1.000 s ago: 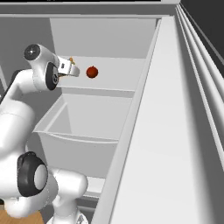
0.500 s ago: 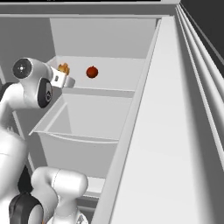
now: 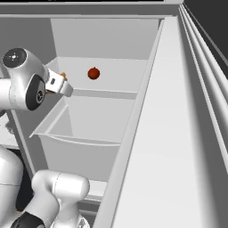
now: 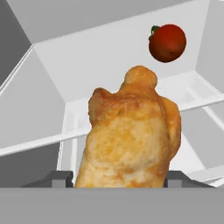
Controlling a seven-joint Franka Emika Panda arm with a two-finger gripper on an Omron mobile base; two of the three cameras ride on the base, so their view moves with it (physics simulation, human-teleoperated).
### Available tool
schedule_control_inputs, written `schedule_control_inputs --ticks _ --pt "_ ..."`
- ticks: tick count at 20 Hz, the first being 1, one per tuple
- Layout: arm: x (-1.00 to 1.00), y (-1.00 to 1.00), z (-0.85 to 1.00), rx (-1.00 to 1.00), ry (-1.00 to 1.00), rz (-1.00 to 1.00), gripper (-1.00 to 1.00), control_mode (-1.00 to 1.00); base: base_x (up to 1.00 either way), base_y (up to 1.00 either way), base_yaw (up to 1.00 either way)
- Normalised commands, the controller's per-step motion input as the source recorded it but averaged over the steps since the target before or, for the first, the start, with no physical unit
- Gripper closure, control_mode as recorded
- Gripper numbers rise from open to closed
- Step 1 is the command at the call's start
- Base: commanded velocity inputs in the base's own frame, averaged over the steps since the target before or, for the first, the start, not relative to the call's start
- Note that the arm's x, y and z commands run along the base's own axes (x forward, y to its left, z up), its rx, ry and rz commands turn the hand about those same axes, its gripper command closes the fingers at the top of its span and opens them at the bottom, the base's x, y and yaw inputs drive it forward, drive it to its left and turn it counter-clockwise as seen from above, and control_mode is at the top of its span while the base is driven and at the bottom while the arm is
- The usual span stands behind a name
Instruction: Place one tomato and one chicken drumstick in each tupperware on the nearby counter, to pack two identical lunches.
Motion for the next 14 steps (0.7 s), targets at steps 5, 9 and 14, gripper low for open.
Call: schedule_control_inputs --ticks 5,9,14 --pt "-0.98 -0.09 -0.65 -0.02 0.0 0.02 1.0 -1.0 0.0 0.0 0.0" --pt "-0.52 -0.21 -0.8 -0.15 0.0 0.01 1.0 -1.0 0.0 0.0 0.0" --pt "-0.02 -0.48 -0.57 -0.11 0.12 0.0 1.0 -1.0 0.0 0.0 0.0"
